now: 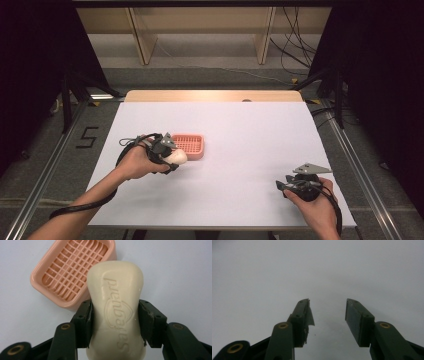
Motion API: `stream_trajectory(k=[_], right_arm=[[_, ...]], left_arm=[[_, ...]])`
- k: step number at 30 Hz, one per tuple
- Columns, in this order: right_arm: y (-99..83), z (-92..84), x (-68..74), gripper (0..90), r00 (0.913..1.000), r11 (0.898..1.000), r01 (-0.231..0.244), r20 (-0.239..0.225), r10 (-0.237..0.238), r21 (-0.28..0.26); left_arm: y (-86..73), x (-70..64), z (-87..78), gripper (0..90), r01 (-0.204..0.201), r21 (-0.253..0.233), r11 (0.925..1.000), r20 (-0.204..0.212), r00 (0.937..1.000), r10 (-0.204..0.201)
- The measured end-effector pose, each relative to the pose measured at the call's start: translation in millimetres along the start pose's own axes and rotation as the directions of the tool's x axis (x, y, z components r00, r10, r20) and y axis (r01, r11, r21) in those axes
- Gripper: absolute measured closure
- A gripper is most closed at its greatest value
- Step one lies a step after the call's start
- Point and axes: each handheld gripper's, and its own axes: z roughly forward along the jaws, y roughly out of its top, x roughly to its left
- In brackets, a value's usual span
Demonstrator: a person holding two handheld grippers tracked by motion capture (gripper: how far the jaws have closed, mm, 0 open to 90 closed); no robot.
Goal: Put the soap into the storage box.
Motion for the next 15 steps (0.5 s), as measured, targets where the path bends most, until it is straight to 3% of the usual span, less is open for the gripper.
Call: stream_trajectory(k=[1, 15], right_arm=[[-0.8, 0.8, -1.6, 54.7, 0.9997, 1.000, 0.025, 0.005, -0.025, -0.007], [-0.9, 1.6, -0.7, 54.5, 0.9999, 1.000, 0.012, 0.006, -0.012, -0.012]], left_arm=[[0.4, -0.1, 0.3, 48.6, 0.013, -0.009, 0.9999, -0.002, 0.9999, -0.013], [7.9, 10.5, -2.8, 48.6, -0.032, 0.033, 0.9989, -0.011, 0.9994, 0.032]])
